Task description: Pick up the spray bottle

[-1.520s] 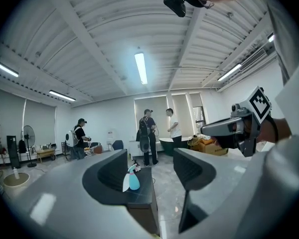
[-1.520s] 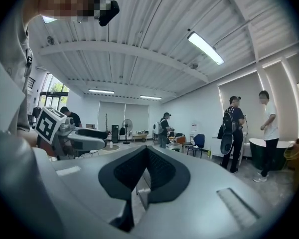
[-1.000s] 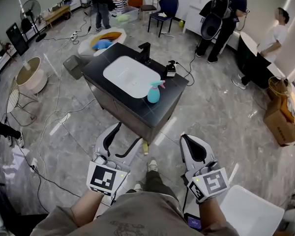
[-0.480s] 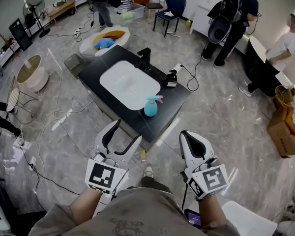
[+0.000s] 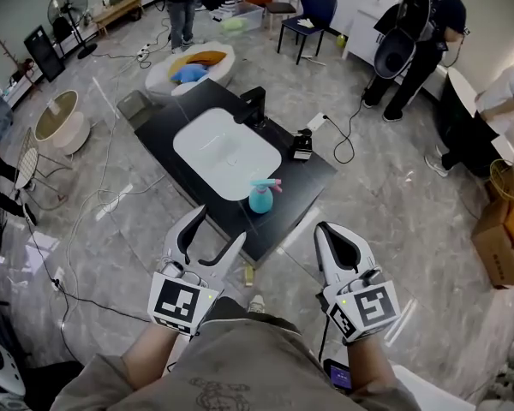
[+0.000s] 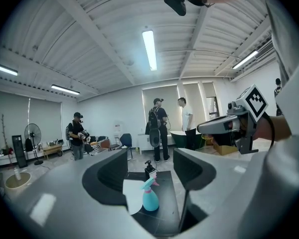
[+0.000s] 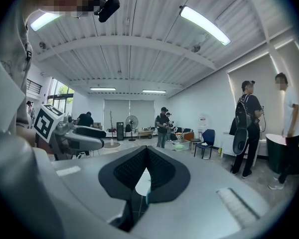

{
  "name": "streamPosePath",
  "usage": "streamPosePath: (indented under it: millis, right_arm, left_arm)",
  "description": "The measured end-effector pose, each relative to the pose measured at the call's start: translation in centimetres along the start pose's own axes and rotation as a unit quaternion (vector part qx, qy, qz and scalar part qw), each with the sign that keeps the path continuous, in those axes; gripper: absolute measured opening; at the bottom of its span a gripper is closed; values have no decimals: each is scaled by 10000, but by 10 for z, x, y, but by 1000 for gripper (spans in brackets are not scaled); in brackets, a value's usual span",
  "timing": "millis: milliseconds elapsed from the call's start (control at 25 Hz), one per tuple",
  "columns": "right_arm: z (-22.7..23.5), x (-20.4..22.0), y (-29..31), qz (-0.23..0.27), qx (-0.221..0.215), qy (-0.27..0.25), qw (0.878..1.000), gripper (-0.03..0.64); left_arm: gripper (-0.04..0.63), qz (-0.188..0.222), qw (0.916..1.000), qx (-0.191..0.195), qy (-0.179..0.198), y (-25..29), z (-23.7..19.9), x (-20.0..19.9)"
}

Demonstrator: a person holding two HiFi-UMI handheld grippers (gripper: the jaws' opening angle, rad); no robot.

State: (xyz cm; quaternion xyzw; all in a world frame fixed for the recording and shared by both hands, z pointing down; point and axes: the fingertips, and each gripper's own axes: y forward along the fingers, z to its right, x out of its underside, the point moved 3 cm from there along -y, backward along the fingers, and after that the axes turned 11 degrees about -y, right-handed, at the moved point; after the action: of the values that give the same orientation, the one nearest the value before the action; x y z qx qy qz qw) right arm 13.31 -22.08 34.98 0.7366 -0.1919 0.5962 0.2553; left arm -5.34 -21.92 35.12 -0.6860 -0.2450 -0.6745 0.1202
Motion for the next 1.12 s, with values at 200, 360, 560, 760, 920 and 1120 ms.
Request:
streamPosePath:
  millis: [200,360,560,760,920,1120]
  right_arm:
    - [11,7,7,-51,32,50,10000,29]
    - [16,11,14,-93,89,71,9999,29]
    - [17,11,23,-179,253,89,9995,29]
    - [14,11,34,-289,532,123,9981,29]
    - [11,8,44,-373,806,173,9959,29]
    - [7,6,57,-474,1145,240,9920,29]
  left_arm:
    - [276,-95,10000,26,-1,13,-4,4]
    - [276,-152,9998,113,20,22,-8,5]
    - [276,-218,9992,324,63,30,-17,6]
    - [276,-296,9974,649,97,41,-33,8]
    - [278,-378,9938,1029,188,53,-45,7]
    - [278,-489,9880,1441,267,67,-61,11]
